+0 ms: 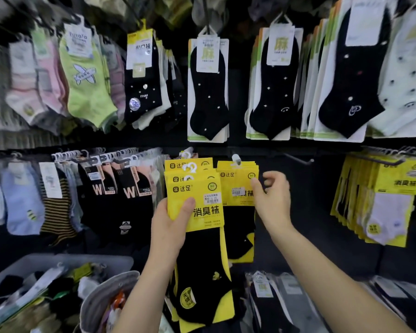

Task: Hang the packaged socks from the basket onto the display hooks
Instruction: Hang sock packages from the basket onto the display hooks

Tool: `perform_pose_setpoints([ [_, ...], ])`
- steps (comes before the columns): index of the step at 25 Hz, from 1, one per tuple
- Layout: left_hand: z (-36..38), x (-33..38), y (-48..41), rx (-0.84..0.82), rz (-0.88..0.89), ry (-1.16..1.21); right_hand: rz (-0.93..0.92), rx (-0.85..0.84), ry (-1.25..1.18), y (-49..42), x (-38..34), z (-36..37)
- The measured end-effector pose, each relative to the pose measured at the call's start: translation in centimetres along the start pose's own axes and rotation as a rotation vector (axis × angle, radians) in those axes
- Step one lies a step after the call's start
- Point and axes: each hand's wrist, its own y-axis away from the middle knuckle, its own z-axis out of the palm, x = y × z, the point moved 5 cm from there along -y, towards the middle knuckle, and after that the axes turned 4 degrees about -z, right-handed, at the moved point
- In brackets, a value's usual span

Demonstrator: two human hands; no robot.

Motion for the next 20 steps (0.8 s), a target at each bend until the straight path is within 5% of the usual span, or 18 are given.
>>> perform_pose_setpoints([
  [5,1.3,-0.9,0.9,-0.019,-0.011,0.049,-0.028,-0.363,-0.186,4.7,-2.3,2.5],
  [14,2.6,-1.6,1.6,-0.144,-0.03,0.135,0.093,-0.262,-0.38,4.0,-2.3,0.3],
  [20,3.1,-2.0,1.5,-0.112,0.025,0.053,-0.095,-0.44,-0.07,1.2,-4.9,-0.6],
])
